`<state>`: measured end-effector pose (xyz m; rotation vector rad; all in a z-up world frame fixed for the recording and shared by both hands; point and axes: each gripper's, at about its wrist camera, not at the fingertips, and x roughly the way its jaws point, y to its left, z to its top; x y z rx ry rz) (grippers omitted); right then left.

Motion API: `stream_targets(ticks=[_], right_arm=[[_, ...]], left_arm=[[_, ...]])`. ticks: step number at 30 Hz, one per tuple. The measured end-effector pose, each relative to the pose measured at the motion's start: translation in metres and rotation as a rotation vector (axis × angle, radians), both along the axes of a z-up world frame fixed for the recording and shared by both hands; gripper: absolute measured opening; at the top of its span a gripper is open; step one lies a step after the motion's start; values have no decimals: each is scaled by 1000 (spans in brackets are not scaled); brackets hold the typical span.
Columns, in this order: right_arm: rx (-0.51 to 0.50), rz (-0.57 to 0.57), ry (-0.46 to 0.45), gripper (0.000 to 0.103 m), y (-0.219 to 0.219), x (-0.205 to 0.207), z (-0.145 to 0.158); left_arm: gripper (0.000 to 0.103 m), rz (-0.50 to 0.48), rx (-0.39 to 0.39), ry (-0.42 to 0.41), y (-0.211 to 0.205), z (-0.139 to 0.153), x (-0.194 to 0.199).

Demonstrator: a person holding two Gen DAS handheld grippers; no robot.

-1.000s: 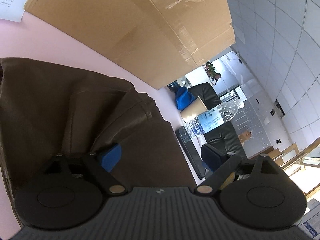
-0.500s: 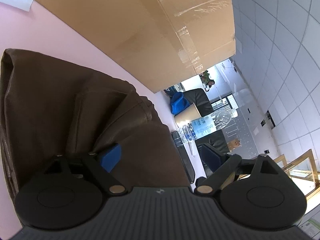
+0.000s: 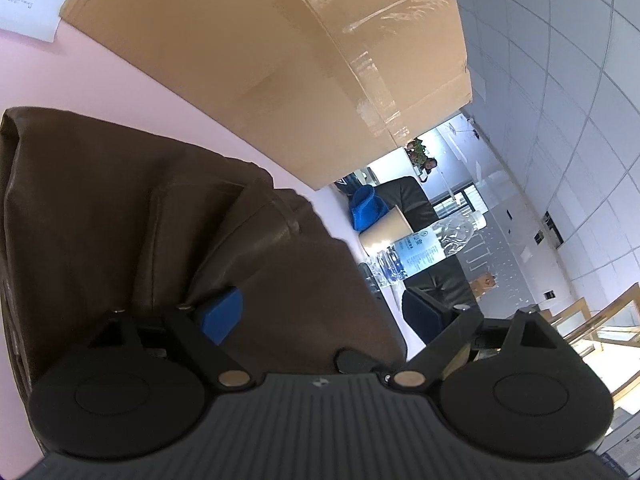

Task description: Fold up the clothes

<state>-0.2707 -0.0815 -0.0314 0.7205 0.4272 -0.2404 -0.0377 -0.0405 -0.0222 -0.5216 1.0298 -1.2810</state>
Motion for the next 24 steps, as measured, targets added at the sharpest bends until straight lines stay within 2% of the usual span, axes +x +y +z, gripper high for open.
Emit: stream_targets(ticks=[4, 6, 7, 11, 14, 17, 20, 24], right_arm=[[-337, -64, -19, 20, 51, 6, 15], [-460, -72, -24, 20, 70, 9, 18], [-573, -75, -27, 20, 89, 13, 20], [-808, -75, -40, 19, 132, 21, 22], [-972, -86, -61, 19, 163, 27, 20], [-1129, -91, -78, 19, 187, 29, 16], [-1304, -55, -74, 19, 211, 36, 6], [-1562, 32, -75, 19, 246, 46, -15]], left_arm=[[86, 21, 1, -2, 2, 0, 0], [86, 33, 0, 2, 3, 0, 0], [86, 42, -2, 11, 4, 0, 1], [86, 95, -17, 65, 14, -1, 7], [87, 185, -34, 60, 29, 4, 14], [97, 335, -26, -37, 53, 20, 20], [98, 434, -44, -57, 79, 27, 32], [100, 490, -95, 34, 108, 24, 53]])
